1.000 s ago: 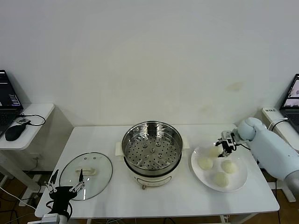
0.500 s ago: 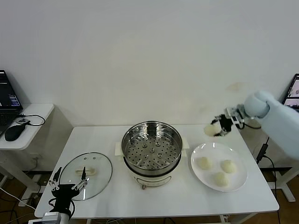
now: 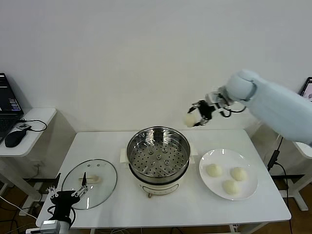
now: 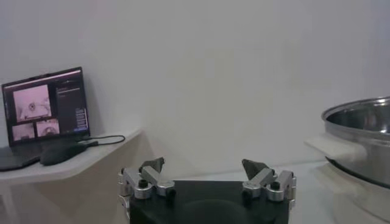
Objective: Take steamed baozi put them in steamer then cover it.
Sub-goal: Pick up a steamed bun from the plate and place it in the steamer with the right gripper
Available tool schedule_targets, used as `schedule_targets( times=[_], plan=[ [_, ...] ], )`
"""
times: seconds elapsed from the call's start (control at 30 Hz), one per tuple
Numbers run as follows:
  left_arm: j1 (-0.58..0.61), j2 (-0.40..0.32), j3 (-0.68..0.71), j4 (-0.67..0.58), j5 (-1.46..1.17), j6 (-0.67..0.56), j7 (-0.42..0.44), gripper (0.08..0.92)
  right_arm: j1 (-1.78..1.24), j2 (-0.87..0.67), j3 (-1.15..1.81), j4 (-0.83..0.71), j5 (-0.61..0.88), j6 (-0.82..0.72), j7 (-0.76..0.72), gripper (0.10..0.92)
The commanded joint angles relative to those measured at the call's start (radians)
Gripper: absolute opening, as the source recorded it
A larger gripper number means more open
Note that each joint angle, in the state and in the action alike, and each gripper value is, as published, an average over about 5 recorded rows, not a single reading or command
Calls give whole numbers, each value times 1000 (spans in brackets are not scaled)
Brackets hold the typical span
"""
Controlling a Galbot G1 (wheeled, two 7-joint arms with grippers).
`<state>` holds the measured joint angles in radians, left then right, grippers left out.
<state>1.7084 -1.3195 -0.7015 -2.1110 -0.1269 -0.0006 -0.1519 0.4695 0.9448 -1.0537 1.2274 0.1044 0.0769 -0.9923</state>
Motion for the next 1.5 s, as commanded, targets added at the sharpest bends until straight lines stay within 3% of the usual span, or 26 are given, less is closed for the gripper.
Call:
schedule_targets(
  times=[0.03,0.2,0.5,0.83,1.07,1.17,1.33,1.5],
  plan=[
    [4,-8,-24,-4,-4,-1,-1,823,10,199,-144,-42,-118,125,83,619],
    [4,-19,-28,-5,-2,-1,-2,823,-31,264,-149,-121,-240,235,125,619],
    [9,-25,-33,-3,-1,-4,-2,823,-67,318,-155,-193,-323,384,172,619],
    [4,-25,-28,-3,0,-4,-1,823,-94,333,-129,-250,-456,466,207,625],
    [1,-25,-25,-1,1,-2,0,823,-103,335,-127,-260,-468,480,203,650],
    [0,-25,-23,-2,1,-1,0,823,-89,331,-133,-249,-437,472,192,676],
    [-1,-24,-20,-8,1,2,1,823,-24,284,-157,-166,-277,402,142,786],
    [-4,-17,-20,-20,-5,24,-1,823,88,135,-188,55,4,128,75,821]
  ],
)
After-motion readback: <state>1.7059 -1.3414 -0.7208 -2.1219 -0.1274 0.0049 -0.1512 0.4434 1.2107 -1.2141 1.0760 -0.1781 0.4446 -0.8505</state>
